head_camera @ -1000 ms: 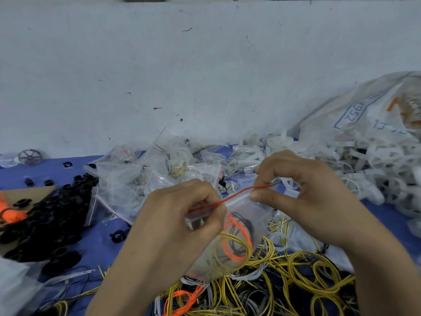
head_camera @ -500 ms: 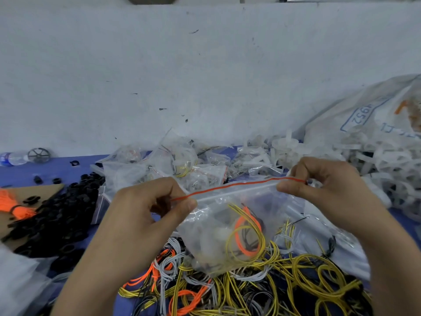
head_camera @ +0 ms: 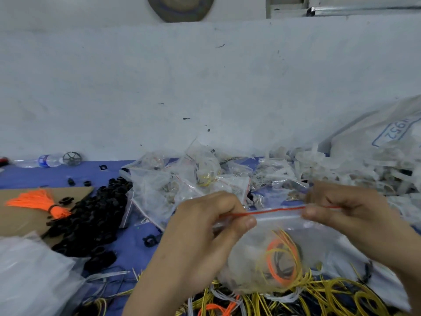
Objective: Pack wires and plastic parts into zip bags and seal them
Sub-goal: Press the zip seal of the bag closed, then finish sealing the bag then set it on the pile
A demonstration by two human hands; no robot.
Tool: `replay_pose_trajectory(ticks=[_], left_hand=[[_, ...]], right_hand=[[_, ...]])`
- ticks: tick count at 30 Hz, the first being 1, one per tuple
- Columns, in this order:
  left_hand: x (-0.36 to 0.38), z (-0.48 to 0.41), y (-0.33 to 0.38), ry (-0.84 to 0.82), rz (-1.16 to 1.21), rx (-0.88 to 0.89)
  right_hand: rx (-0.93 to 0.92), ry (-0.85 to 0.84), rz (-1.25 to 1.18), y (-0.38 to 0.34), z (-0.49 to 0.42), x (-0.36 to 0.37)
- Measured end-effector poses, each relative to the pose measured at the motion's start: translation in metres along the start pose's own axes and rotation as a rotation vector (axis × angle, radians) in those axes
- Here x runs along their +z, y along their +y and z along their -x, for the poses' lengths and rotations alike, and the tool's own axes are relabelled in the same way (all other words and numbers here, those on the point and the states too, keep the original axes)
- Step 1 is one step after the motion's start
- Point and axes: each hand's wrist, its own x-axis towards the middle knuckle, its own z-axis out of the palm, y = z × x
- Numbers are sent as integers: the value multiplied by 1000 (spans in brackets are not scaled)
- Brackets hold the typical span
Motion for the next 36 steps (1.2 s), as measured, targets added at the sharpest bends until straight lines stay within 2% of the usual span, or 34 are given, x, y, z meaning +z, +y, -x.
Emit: replay_pose_trajectory(ticks=[3,4,5,6,7,9,11,13,15,17,19,20,22,25,27,28,30,32,33,34,36], left_hand=[[-15,3,-10,118,37,-21],[-20,4,-16,170,60,-39],[-24,4,-21,206,99,-56],[-26,4,-25,215,154,-72],[-26,4,-27,201,206,-92],[-24,4,-33,188,249,-124],[-29,8,-45,232,272,-179],[-45,16,-62,335,324,-280],[-60,27,-82,504,321,-429],[-68,37,-93,666,266,-608],[-70,42,-97,697,214,-708],[-71,41,-95,678,208,-724],[-75,40,-91,639,183,-709],[-87,41,-88,631,38,-652],[-99,45,-97,539,-98,-673],[-107,51,-108,469,-196,-746],[-126,69,-133,287,-401,-1024],[-140,100,-160,104,-491,-1325],[-143,116,-171,24,-513,-1410],[-144,130,-181,-36,-537,-1448],[-141,148,-192,-46,-604,-1424]], right_hand=[[98,165,-258,13,1,-8],[145,180,-395,17,3,-10],[166,94,-467,22,3,-6],[204,9,-446,21,-2,2],[267,-156,-332,14,-4,18],[419,-230,-196,1,-10,52],[443,-324,-85,-4,-24,80],[457,-383,-16,-14,-50,91],[533,-263,-89,-6,-89,93],[682,-51,-437,-2,-129,86],[810,39,-873,1,-160,83],[899,32,-981,2,-166,83],[1059,-49,-999,-1,-159,87],[1073,-178,-1021,-12,-112,107],[1055,-243,-1127,-15,-80,111],[1046,-274,-1176,-17,-67,110],[1023,-293,-1249,-20,-49,105],[977,-267,-1312,-23,-41,98],[949,-252,-1335,-25,-40,95],[928,-236,-1344,-27,-40,92],[893,-223,-1346,-30,-40,90]])
